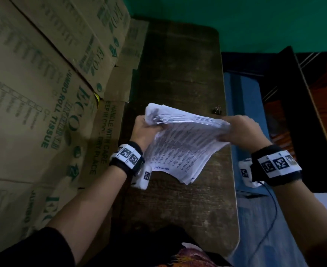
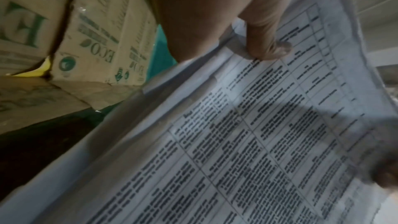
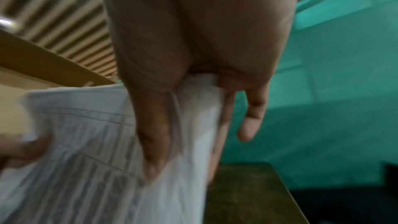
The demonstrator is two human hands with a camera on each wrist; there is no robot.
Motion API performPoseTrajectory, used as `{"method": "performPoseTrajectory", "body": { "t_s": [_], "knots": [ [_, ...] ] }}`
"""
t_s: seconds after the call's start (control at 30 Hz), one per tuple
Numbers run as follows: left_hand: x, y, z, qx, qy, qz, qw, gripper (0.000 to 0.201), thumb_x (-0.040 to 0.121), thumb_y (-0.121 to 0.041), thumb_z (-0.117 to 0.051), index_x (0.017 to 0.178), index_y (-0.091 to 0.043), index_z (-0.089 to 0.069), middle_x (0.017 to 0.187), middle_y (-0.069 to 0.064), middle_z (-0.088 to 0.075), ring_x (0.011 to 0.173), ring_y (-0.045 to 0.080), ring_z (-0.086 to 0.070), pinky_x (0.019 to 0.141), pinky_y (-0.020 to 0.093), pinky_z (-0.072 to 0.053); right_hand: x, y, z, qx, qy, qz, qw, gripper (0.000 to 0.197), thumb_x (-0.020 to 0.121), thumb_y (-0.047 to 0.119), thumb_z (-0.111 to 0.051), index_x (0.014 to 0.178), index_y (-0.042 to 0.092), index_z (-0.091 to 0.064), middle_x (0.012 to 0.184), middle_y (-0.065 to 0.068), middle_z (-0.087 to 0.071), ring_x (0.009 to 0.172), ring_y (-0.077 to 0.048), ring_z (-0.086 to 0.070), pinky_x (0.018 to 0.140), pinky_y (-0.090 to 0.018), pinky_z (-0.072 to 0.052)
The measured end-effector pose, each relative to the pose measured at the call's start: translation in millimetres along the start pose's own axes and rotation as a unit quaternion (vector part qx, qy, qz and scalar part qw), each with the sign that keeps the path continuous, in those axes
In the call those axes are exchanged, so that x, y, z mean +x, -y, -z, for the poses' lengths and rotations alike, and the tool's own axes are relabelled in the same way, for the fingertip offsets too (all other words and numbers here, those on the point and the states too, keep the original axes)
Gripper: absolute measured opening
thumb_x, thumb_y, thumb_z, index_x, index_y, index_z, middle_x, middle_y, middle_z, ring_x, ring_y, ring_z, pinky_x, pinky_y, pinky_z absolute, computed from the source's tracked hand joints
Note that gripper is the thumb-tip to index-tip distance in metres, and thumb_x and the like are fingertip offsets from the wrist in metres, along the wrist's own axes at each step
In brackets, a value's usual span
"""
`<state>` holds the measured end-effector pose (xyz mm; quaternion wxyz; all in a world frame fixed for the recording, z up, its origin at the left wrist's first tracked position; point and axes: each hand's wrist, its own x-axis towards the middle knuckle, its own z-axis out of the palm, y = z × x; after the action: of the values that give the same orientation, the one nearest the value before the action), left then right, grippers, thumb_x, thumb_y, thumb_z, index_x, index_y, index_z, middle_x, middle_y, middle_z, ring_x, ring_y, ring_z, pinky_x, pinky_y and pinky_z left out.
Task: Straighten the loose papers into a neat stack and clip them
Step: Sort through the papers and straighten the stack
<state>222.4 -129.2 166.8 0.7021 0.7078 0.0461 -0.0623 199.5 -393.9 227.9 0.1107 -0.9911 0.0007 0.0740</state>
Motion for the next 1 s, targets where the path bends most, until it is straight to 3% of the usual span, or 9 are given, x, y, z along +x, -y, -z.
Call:
{"method": "performPoseTrajectory", "body": {
  "t_s": [0.07, 0.17, 0.23, 0.43, 0.57, 0.7, 0.87, 0.93, 1.0],
  "knots": [
    [2.4, 6.9, 7.0, -0.010, -0.034, 0.007, 0.999, 0.020, 0.072, -0.003, -0.079, 0.084, -0.018, -0.072, 0.083, -0.006, -0.073, 0.083, 0.013, -0.071, 0.077, 0.031, -0.056, -6.4, -23.7, -15.6, 0.201, -0.042, -0.006, 0.979, 0.020, 0.069, 0.014, -0.083, 0.083, 0.022, -0.073, 0.074, 0.005, -0.070, 0.074, -0.014, -0.065, 0.069, -0.034, -0.052],
    [3.5, 6.1, 12.1, -0.042, -0.054, -0.010, 0.998, 0.022, 0.074, 0.003, -0.075, 0.086, -0.015, -0.071, 0.089, 0.000, -0.072, 0.087, 0.017, -0.069, 0.082, 0.034, -0.055, -12.6, -29.8, -41.7, 0.546, -0.078, 0.005, 0.834, 0.036, 0.067, 0.006, -0.084, 0.100, 0.012, -0.073, 0.092, 0.005, -0.075, 0.089, -0.013, -0.067, 0.081, -0.032, -0.055],
    [0.7, 2.2, 11.4, -0.043, -0.059, -0.035, 0.997, 0.019, 0.076, 0.003, -0.074, 0.085, -0.013, -0.071, 0.090, 0.002, -0.073, 0.088, 0.017, -0.070, 0.083, 0.034, -0.055, -15.0, -19.2, -52.8, 0.607, -0.087, 0.014, 0.790, 0.042, 0.067, 0.010, -0.085, 0.106, 0.010, -0.070, 0.100, 0.001, -0.074, 0.095, -0.017, -0.067, 0.085, -0.034, -0.055],
    [-11.1, 0.0, 7.9, -0.065, -0.127, -0.112, 0.983, 0.029, 0.075, -0.007, -0.079, 0.080, -0.035, -0.072, 0.084, -0.018, -0.073, 0.089, 0.007, -0.069, 0.083, 0.030, -0.057, -20.7, 11.0, -56.4, 0.566, -0.227, 0.019, 0.792, 0.029, 0.080, -0.008, -0.070, 0.094, 0.017, -0.067, 0.088, 0.018, -0.074, 0.086, -0.001, -0.067, 0.078, -0.023, -0.056],
    [-18.6, 25.0, 9.0, 0.034, -0.098, -0.113, 0.988, 0.028, 0.073, -0.003, -0.079, 0.086, -0.025, -0.066, 0.088, -0.015, -0.068, 0.079, -0.011, -0.065, 0.068, 0.011, -0.053, -27.3, 8.3, -78.6, 0.577, -0.148, -0.008, 0.803, 0.037, 0.077, -0.007, -0.071, 0.099, 0.023, -0.067, 0.101, 0.001, -0.070, 0.095, -0.013, -0.066, 0.083, -0.033, -0.056],
    [-8.5, 42.7, 26.7, 0.063, -0.029, -0.041, 0.997, 0.033, 0.069, -0.002, -0.082, 0.094, -0.017, -0.067, 0.089, -0.018, -0.071, 0.086, -0.002, -0.068, 0.072, 0.024, -0.057, -27.4, -11.9, -88.1, 0.569, -0.132, -0.033, 0.811, 0.033, 0.067, 0.000, -0.066, 0.091, 0.022, -0.068, 0.087, 0.014, -0.074, 0.084, -0.001, -0.066, 0.076, -0.020, -0.053],
    [-4.3, 44.1, 18.1, 0.093, 0.013, -0.059, 0.994, 0.035, 0.074, 0.010, -0.073, 0.104, -0.005, -0.064, 0.105, -0.005, -0.062, 0.091, -0.006, -0.061, 0.082, 0.011, -0.051, -18.2, 1.5, -101.1, 0.518, -0.121, -0.068, 0.844, 0.035, 0.078, -0.003, -0.073, 0.102, 0.021, -0.063, 0.104, 0.002, -0.067, 0.087, 0.002, -0.064, 0.086, -0.025, -0.053],
    [-0.5, 40.4, 10.1, 0.072, -0.012, -0.041, 0.997, 0.041, 0.073, 0.007, -0.074, 0.111, 0.001, -0.062, 0.107, -0.005, -0.062, 0.092, -0.004, -0.059, 0.078, 0.005, -0.049, -12.3, 6.8, -99.7, 0.560, -0.149, -0.072, 0.811, 0.037, 0.078, -0.005, -0.073, 0.104, 0.019, -0.063, 0.105, 0.000, -0.068, 0.090, -0.004, -0.067, 0.083, -0.025, -0.056],
    [4.1, 34.1, 10.3, 0.046, -0.021, -0.028, 0.998, 0.052, 0.069, -0.002, -0.080, 0.115, -0.009, -0.057, 0.107, -0.009, -0.063, 0.095, -0.008, -0.058, 0.079, 0.007, -0.050, -7.8, 4.7, -94.1, 0.596, -0.164, -0.081, 0.782, 0.033, 0.074, -0.007, -0.076, 0.102, 0.008, -0.066, 0.101, -0.005, -0.070, 0.091, -0.013, -0.069, 0.081, -0.034, -0.059]
  ]
}}
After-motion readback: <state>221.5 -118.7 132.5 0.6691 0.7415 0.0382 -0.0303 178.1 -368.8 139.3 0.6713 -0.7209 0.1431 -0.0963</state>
